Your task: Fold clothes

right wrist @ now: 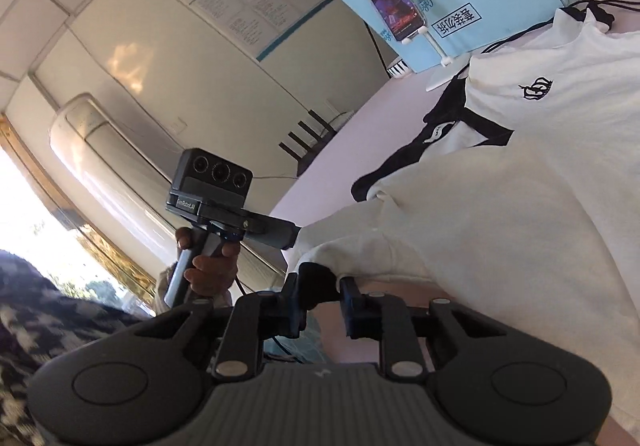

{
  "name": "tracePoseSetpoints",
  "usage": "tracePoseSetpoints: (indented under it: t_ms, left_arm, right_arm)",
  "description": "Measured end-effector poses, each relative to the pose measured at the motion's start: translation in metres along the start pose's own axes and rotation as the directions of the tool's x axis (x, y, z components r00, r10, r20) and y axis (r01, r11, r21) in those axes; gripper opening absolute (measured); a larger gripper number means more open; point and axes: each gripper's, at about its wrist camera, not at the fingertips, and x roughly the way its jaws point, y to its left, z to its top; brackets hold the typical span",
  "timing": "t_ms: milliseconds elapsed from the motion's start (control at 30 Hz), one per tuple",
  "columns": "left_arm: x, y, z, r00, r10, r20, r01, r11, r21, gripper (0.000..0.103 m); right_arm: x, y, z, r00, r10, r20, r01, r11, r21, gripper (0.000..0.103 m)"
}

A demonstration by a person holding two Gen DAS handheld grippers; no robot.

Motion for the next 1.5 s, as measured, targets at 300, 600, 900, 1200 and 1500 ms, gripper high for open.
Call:
tracePoseSetpoints:
  t_ms: [300,600,900,1200,1500]
  left_arm:
    - [-0.052,0.077,0.053,0.945,0.078,0.316,0.029,0.947,-0.321,0.097]
    - [-0.020,0.033,0.029,0.951,0.302,0.064,-0.308,0.931,0.194,0.098]
    - [0.041,-0.012,-0.006,0.827,0.552,0.101,-0.470,0.583,0.663,0.098]
    - [0.041,-0.008,0.013,0.829,0.541,0.141,-0.495,0.593,0.635,0.095]
    - [-0.002,0.019,0.030,0.871,0.466,0.158,-0.481,0.739,0.471,0.071]
  right_arm:
    - [-0.041,-0.063,0.024,0.885,-0.174,0.432,-0.027,0.907,0.420,0.094]
    - [-0.018,-0.003,0.034,0.857,-0.463,0.226,0.507,0.837,-0.206,0.094]
    - [0.032,0.005,-0.001,0.849,-0.525,0.063,0.499,0.756,-0.424,0.091]
    - [0.027,-0.002,-0.002,0.836,-0.545,0.059,0.523,0.761,-0.384,0.024]
    - [0.012,-0.009,-0.012,0.871,-0.483,0.088,0.481,0.806,-0.345,0.024]
